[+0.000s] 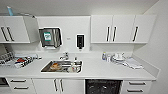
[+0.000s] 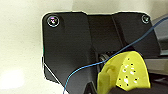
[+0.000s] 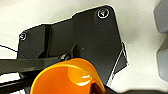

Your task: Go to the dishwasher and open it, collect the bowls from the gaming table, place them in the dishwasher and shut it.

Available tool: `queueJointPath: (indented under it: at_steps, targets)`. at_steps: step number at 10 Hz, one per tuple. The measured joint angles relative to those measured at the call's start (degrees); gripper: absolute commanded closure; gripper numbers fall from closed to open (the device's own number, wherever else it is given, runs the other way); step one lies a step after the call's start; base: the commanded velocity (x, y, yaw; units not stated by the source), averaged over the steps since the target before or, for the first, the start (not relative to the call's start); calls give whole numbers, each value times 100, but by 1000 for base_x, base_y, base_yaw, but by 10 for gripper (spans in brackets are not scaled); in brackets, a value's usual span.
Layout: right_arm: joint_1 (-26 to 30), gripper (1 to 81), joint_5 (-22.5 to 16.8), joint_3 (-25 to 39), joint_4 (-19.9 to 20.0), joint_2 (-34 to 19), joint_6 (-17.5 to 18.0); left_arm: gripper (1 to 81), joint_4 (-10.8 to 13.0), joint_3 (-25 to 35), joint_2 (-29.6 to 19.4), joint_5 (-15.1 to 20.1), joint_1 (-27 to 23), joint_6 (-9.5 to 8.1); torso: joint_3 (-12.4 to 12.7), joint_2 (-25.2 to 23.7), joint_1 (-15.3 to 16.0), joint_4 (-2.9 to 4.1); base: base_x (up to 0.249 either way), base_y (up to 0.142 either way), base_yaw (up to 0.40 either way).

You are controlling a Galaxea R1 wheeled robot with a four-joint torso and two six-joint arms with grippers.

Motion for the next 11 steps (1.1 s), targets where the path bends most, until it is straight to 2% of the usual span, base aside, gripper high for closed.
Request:
queueJointPath:
  at_steps: [6, 11]
  targets:
    - [16, 811, 0, 0, 0, 2, 2, 811, -2, 0, 0, -2, -7, 0, 0, 0, 2, 0, 104, 0, 0]
    - [-4, 811, -11, -6, 0, 0, 0, 811, -2, 0, -20, -6, 33, -2, 0, 2, 2, 0, 0, 0, 0]
